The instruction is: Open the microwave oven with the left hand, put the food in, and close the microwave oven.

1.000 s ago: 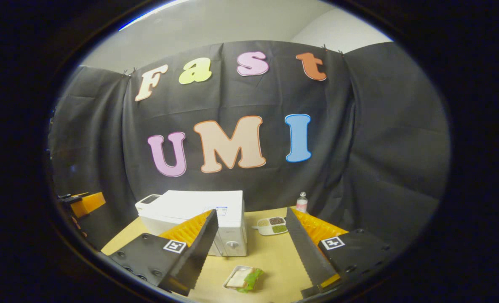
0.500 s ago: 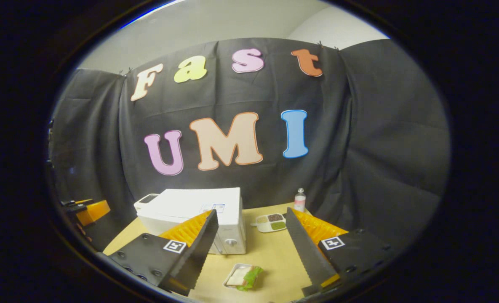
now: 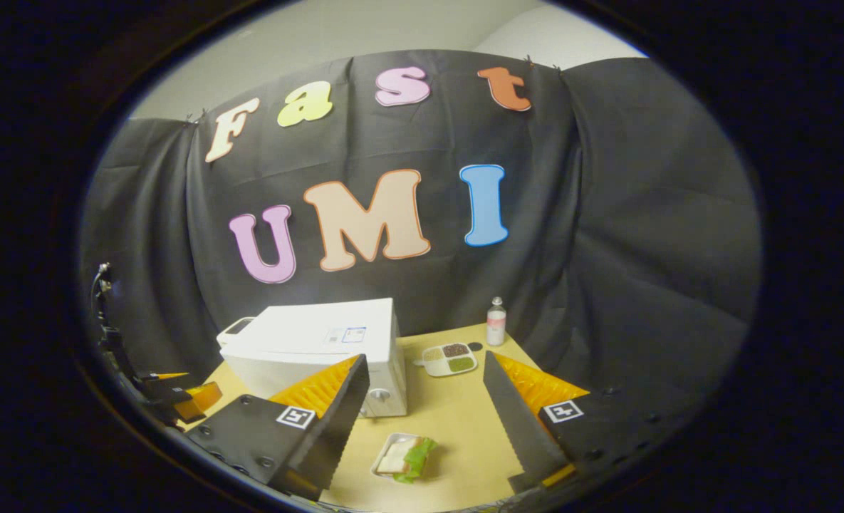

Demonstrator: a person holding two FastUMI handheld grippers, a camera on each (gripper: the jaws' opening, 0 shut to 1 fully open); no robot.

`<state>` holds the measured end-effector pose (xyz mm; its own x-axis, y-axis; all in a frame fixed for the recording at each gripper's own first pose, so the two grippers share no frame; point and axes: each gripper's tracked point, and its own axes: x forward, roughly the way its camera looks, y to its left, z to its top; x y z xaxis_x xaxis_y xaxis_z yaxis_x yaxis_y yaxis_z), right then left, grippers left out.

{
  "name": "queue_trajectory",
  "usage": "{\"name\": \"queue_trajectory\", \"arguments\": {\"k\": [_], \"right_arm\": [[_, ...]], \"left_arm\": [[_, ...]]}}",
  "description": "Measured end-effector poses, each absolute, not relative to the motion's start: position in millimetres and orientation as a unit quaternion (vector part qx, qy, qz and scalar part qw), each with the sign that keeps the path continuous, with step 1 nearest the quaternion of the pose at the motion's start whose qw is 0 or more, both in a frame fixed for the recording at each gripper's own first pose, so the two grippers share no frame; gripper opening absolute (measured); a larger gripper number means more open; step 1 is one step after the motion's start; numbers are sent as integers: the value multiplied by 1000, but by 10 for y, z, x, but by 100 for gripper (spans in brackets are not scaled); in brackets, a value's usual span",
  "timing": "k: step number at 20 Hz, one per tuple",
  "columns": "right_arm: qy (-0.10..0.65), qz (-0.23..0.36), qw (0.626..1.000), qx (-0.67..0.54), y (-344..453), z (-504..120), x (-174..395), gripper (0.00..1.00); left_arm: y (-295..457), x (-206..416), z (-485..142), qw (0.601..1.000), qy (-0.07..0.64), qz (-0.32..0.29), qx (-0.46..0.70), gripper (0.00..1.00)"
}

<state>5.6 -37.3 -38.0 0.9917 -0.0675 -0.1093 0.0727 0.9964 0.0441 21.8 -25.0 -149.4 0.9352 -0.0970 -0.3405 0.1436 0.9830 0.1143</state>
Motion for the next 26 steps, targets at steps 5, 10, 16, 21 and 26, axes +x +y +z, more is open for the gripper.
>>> {"name": "queue_trajectory", "arguments": {"k": [5, 10, 16, 21, 26], "right_arm": [[66, -60, 995, 33, -501, -534, 23, 92], [85, -57, 994, 32, -610, -700, 68, 92], [94, -59, 993, 43, -834, -739, 218, 92], [92, -44, 993, 59, -962, -710, 342, 92], [107, -49, 991, 58, -1216, -822, 403, 92]], "left_arm": [[-544, 348, -1925, 969, 212, -101, 76, 95], [-867, 525, -2343, 956, 260, -124, 58, 95], [-1290, 761, -2710, 945, 290, -138, 56, 94], [-1541, 929, -3031, 935, 319, -147, 56, 93], [-1665, 1191, -3242, 933, 328, -140, 52, 91]]}}
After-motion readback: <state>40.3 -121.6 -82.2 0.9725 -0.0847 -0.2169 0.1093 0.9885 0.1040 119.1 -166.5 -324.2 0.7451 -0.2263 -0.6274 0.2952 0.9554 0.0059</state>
